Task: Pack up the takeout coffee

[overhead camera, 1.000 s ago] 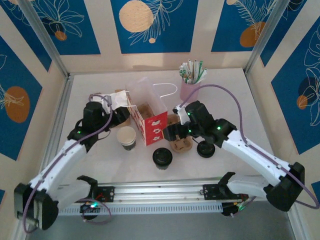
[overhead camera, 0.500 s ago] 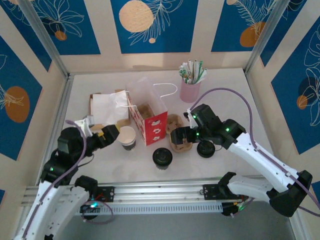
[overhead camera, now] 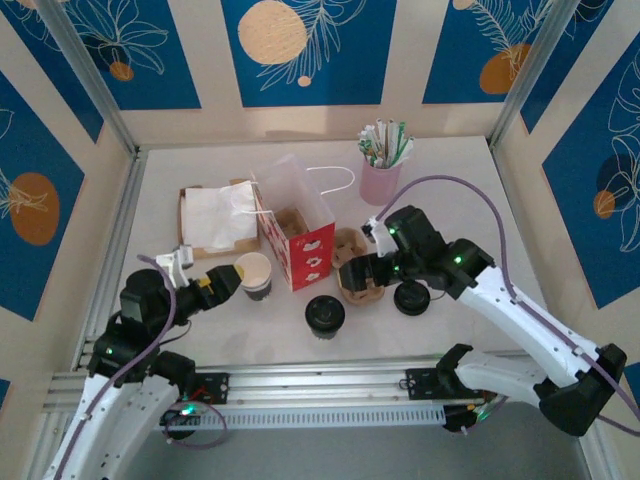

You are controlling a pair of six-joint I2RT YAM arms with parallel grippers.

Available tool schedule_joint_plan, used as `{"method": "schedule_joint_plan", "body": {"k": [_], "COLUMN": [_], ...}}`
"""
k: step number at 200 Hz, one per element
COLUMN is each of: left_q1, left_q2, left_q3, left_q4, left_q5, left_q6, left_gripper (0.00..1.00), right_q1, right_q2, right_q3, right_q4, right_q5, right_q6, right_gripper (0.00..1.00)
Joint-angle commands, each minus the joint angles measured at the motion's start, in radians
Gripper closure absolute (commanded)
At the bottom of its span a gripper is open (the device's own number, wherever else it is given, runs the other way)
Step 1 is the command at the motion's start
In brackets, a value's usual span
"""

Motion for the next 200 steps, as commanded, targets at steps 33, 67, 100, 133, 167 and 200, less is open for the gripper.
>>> {"method": "schedule_joint_plan", "body": {"k": [33, 67, 100, 133, 167, 200], "left_q1": [0.003, 0.003, 0.003, 0.003, 0.003, 0.003], "left_q2": [-0.008, -0.015, -0.029, -0.035, -0.037, -0.041], "left_q3": [-0.076, -0.092, -0.105, -0.107, -0.102, -0.103], "left_q4": [0.152, 0.151, 0.146, 0.141, 0.127, 0.12], "left_q5": [0.034, 0.037, 0.034, 0.035, 0.028, 0.027], "left_q6": [0.004, 0.018, 0.025, 0.031, 0.045, 0.055], "left_gripper": [0.0, 0.0, 0.0, 0.0, 0.0, 0.0], "right_q1": [0.181, 0.253, 0.278, 0.314, 0.339, 0.37], "right_q2": [0.121, 0.198, 0.277, 0.356, 0.423, 0.482], "right_q3": [0.073, 0.122, 0.204, 0.267, 0.313, 0.365], "right_q4": [-0.101, -0.153, -0.239, -0.302, -0.331, -0.353], "right_q5": [0.131, 0.183, 0.189, 0.216, 0.235, 0.266], "right_q6": [-0.054, -0.05, -0.034, -0.019, -0.004, 0.003], "right_gripper": [0.13, 0.13, 0.12, 0.11, 0.17, 0.14]}}
